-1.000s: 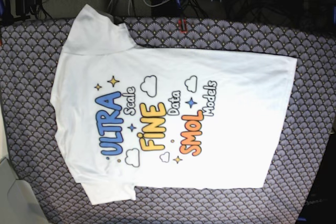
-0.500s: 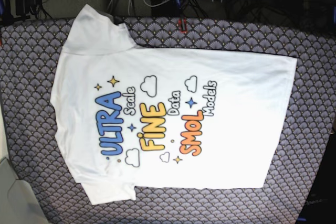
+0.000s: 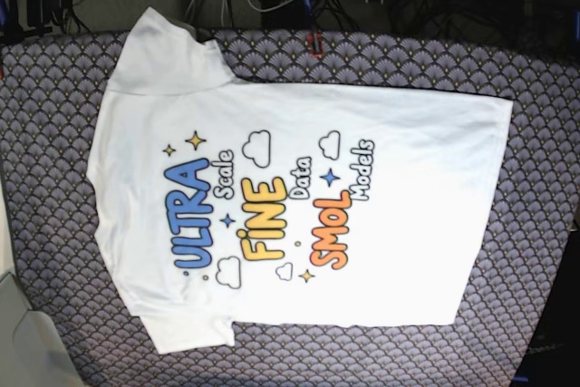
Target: Fold the T-shirt properly
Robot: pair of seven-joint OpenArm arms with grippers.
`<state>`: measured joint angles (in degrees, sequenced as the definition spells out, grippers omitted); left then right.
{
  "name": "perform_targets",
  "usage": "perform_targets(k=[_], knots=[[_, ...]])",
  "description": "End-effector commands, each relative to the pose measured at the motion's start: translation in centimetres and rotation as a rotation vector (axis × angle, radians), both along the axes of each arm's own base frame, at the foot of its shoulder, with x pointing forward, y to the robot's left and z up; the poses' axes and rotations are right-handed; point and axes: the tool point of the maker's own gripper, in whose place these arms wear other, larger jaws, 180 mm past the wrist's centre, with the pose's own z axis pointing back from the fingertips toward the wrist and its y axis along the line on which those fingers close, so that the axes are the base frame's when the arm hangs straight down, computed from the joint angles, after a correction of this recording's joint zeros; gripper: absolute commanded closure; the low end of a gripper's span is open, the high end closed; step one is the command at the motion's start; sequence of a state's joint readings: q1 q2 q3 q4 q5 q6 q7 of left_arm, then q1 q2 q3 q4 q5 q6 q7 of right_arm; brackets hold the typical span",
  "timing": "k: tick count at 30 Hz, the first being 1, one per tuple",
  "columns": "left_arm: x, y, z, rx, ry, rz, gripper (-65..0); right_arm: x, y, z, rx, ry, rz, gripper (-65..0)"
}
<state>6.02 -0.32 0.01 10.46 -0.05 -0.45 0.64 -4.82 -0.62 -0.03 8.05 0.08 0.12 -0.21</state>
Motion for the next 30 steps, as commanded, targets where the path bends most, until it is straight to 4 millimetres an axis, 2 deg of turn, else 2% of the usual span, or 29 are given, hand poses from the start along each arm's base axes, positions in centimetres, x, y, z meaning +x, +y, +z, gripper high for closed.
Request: perform_targets(k=[1, 13, 14, 16, 18, 25, 30], knots=[[0.0, 0.2, 0.0, 0.001, -0.004, 0.000, -0.4, -0.2, -0.4, 0.0, -0.013, 0.000, -0.005, 0.0], [-0.1, 0.1, 0.0, 0.000, -0.004, 0.000, -0.4, -0.7, -0.4, 0.0, -0.013, 0.006, -0.002, 0.0], [-0.1, 0.1, 0.0, 0.000, -0.004, 0.000, -0.4, -1.3, -0.4, 0.1, -0.013, 0.014, -0.002, 0.0], [-1.1, 0.1, 0.1, -0.001, 0.003, 0.000, -0.4, -1.0, -0.5, 0.2, -0.016, -0.016, -0.001, 0.0], [-1.0, 0.0, 0.3, -0.003, -0.020, -0.001, -0.4, -1.3, -0.7, 0.7, -0.020, -0.049, -0.001, 0.0], [-2.0, 1.0, 2.4, 0.003, -0.124, -0.014, -0.4, -2.7, -1.2, 3.1, -0.033, -0.145, 0.003, 0.0], [-2.7, 2.0, 5.0, 0.011, -0.201, -0.033, -0.4, -3.8, -1.7, 5.5, -0.044, -0.203, 0.010, 0.0]])
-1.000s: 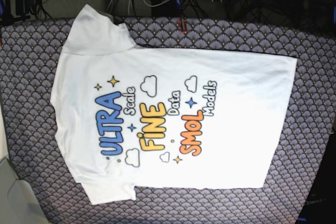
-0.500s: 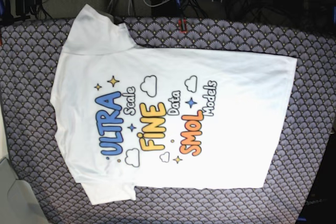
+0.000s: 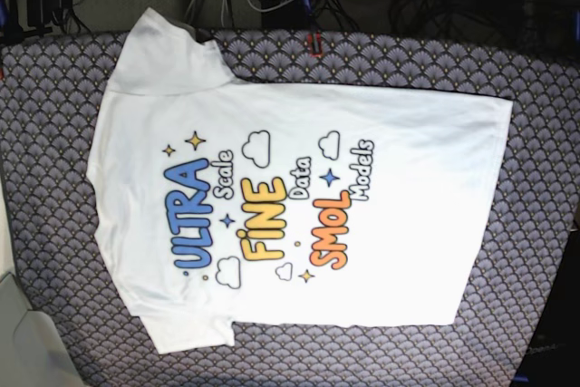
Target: Fold the T-shirt properly
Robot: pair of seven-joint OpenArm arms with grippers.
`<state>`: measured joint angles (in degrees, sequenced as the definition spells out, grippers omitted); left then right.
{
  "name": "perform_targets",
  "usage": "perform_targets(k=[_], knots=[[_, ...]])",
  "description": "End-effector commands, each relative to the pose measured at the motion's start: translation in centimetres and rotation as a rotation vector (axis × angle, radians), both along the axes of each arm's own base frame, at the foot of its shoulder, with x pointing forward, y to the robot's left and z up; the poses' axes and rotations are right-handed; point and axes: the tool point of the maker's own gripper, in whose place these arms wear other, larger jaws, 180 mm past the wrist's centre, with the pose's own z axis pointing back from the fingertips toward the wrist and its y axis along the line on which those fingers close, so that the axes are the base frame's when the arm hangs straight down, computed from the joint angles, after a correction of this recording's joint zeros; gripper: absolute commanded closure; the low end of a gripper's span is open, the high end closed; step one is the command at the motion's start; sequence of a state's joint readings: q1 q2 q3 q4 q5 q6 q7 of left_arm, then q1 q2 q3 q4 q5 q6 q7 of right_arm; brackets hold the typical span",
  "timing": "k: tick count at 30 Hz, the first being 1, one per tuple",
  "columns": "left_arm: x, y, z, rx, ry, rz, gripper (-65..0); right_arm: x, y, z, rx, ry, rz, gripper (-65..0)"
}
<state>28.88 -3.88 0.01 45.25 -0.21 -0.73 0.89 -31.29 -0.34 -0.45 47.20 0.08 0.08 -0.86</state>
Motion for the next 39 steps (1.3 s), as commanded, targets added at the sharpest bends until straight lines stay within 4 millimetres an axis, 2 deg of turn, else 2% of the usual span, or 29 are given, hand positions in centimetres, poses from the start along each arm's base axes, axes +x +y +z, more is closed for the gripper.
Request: perform_targets(k=[1, 4, 11, 17, 22, 26, 29, 33, 39], knots=[[-0.4, 0.2, 0.8, 0.004, -0.019, -0.005, -0.4, -0.7, -0.4, 0.7, -0.011, -0.008, -0.001, 0.0], [0.1, 0.0, 2.9, -0.003, -0.081, -0.015, -0.4, -0.4, -1.2, 2.7, -0.025, -0.063, 0.010, 0.0], [1.6, -1.5, 9.4, -0.041, -0.229, -0.025, -0.4, 2.0, -0.4, 8.6, 0.008, -0.206, 0.069, 0.0], [4.4, -2.4, 14.2, -0.059, -0.285, -0.029, -0.4, 4.5, -0.8, 13.9, -0.003, -0.260, 0.100, 0.0], [5.7, -2.8, 17.3, -0.068, -0.345, -0.028, -0.4, 5.9, -0.9, 18.1, -0.007, -0.341, 0.133, 0.0], [6.3, -3.0, 19.4, -0.076, -0.387, -0.027, -0.4, 6.6, -0.8, 20.6, -0.006, -0.385, 0.149, 0.0], [7.0, -2.0, 21.3, -0.053, -0.429, -0.009, -0.4, 6.9, -0.6, 21.8, -0.004, -0.407, 0.150, 0.0], [7.8, -0.5, 23.3, -0.015, -0.479, 0.001, -0.4, 7.2, -0.6, 22.1, -0.004, -0.416, 0.152, 0.0], [8.1, 1.8, 23.8, 0.003, -0.492, 0.064, -0.4, 7.7, -1.0, 22.5, -0.011, -0.434, 0.183, 0.0]])
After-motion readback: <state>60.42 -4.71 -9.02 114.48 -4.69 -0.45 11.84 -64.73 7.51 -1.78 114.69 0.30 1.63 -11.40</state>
